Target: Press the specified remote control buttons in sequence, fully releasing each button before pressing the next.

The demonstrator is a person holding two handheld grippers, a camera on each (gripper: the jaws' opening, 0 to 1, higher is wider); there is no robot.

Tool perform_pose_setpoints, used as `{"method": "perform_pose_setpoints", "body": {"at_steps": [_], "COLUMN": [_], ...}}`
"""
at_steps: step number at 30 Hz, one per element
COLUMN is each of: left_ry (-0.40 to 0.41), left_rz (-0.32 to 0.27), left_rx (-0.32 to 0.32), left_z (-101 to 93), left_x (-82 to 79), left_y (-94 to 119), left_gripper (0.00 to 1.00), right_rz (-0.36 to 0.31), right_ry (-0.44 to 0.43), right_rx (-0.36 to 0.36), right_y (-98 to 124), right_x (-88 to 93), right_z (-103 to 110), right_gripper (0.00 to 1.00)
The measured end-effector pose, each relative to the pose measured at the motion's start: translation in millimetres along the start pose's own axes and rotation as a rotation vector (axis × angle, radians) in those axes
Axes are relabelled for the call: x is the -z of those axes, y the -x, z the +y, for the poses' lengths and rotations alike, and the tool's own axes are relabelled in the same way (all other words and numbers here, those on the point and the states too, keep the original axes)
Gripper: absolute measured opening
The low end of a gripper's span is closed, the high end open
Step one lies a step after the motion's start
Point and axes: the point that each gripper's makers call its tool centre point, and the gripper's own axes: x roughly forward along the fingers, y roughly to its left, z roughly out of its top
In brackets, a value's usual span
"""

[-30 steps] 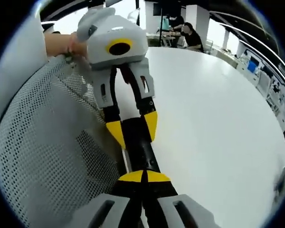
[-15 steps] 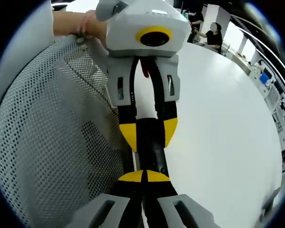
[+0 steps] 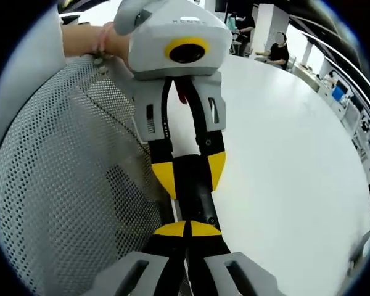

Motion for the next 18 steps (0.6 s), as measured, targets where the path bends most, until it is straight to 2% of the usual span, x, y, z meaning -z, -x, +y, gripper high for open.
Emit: {"method": "perform_pose_setpoints", "body": {"at_steps": [2, 4, 6, 8, 11, 18], "left_ry": [0.005, 0.002, 0.001, 0.0, 0.0, 0.0], "left_rz": [-0.002, -0.001, -0.001, -0.001, -0.002, -0.002], "left_rx": [-0.001, -0.001, -0.001, 0.0, 0.001, 0.002], "left_z": [0.0, 0.0, -0.1, -0.2, -0.3, -0.7], "left_x": [-0.2, -0.3, -0.4, -0.4, -0.5, -0.5], "left_y": [0.0, 0.1, 0.3, 0.4, 0.6, 0.7], "left_gripper": [0.24, 0.24, 0.24, 0.24, 0.24, 0.24], "right_rz": [0.001, 0.014, 0.002, -0.01, 0.012, 0.028], "right_ry": [-0.015, 0.014, 0.014, -0.023, 0.009, 0.028], "right_rx": [0.011, 0.06, 0.078, 0.049, 0.068, 0.037], "right_y": [0.6, 3.1, 5.4, 4.4, 1.8, 1.7], "right_x": [0.2, 1.8, 0.2, -1.7, 0.1, -1.0], "right_z": [-0.6, -7.3, -11.7, -11.9, -16.8, -14.3], "right_gripper": [0.0, 0.0, 0.0, 0.0, 0.0, 0.0]}}
